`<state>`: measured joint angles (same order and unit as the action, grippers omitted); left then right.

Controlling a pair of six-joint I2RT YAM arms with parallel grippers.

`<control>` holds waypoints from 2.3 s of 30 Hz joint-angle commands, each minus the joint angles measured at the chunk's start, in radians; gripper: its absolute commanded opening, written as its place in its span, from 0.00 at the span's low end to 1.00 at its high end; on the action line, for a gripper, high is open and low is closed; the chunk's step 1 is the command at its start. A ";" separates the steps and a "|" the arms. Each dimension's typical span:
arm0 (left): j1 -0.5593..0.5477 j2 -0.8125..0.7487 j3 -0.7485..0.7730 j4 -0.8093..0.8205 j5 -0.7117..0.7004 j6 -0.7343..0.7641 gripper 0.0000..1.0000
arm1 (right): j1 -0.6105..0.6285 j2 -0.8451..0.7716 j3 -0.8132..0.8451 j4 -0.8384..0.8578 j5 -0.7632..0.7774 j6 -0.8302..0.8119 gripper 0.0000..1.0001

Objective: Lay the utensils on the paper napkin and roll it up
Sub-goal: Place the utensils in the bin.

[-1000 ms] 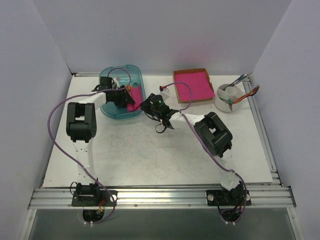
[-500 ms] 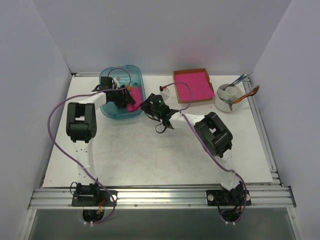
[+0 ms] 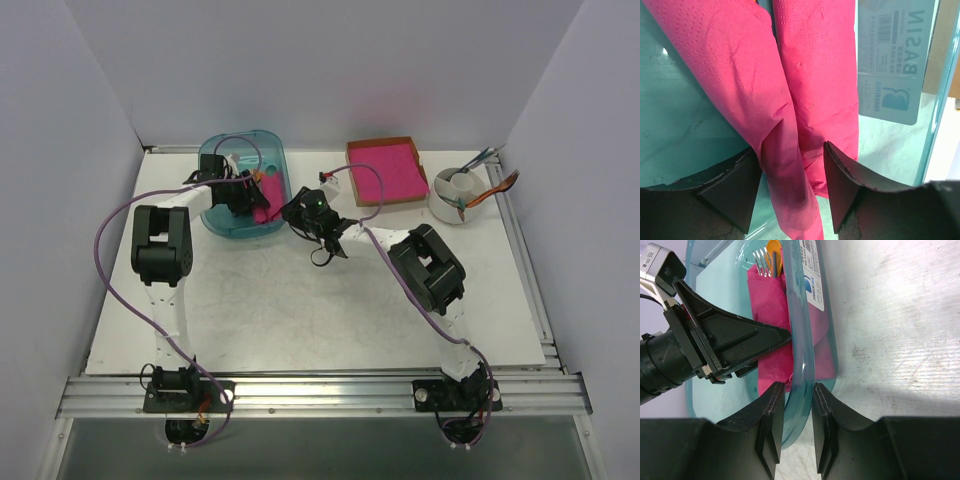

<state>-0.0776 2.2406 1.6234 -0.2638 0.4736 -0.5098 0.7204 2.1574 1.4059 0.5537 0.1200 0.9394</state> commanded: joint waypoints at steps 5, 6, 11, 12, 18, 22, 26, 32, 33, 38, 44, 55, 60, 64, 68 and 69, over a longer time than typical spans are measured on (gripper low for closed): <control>0.006 0.040 -0.028 -0.097 -0.087 0.048 0.64 | -0.009 -0.042 0.002 -0.052 0.026 -0.036 0.18; 0.006 0.040 -0.034 -0.092 -0.086 0.048 0.65 | -0.009 -0.042 0.002 -0.054 0.024 -0.034 0.18; 0.010 0.030 -0.059 -0.055 -0.069 0.044 0.79 | -0.010 -0.042 0.002 -0.055 0.026 -0.036 0.18; 0.013 0.030 -0.063 -0.049 -0.067 0.040 0.79 | -0.010 -0.041 0.002 -0.055 0.026 -0.034 0.18; 0.021 0.031 -0.069 -0.041 -0.041 0.037 0.94 | -0.010 -0.037 0.004 -0.055 0.026 -0.031 0.18; 0.021 0.036 -0.057 -0.063 -0.047 0.036 0.94 | -0.010 -0.037 0.005 -0.057 0.026 -0.031 0.18; 0.021 0.033 -0.059 -0.072 -0.050 0.027 0.94 | -0.010 -0.036 0.005 -0.057 0.027 -0.031 0.18; 0.019 0.022 -0.071 -0.074 -0.066 0.004 0.94 | -0.010 -0.036 0.004 -0.058 0.027 -0.030 0.18; 0.018 0.022 -0.071 -0.075 -0.072 0.001 0.94 | -0.010 -0.036 0.005 -0.058 0.027 -0.030 0.18; -0.001 0.024 -0.034 -0.140 -0.133 -0.010 0.94 | -0.010 -0.037 0.004 -0.058 0.027 -0.030 0.18; -0.005 0.020 -0.017 -0.176 -0.164 -0.019 0.94 | -0.010 -0.041 0.001 -0.061 0.032 -0.028 0.18; -0.022 -0.012 0.015 -0.281 -0.305 -0.004 0.94 | -0.010 -0.037 0.002 -0.061 0.032 -0.028 0.18; -0.017 -0.030 -0.008 -0.253 -0.279 -0.007 0.94 | -0.009 -0.031 0.008 -0.063 0.029 -0.028 0.18; -0.017 -0.067 -0.034 -0.218 -0.256 -0.009 0.94 | -0.010 -0.030 0.010 -0.070 0.032 -0.031 0.18; -0.021 -0.104 -0.060 -0.203 -0.253 -0.001 0.94 | -0.009 -0.028 0.016 -0.075 0.036 -0.034 0.18; -0.019 -0.113 -0.065 -0.198 -0.257 -0.001 0.94 | -0.009 -0.028 0.016 -0.077 0.036 -0.034 0.18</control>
<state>-0.1032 2.1551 1.5986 -0.3897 0.2573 -0.5365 0.7189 2.1574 1.4059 0.5495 0.1196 0.9428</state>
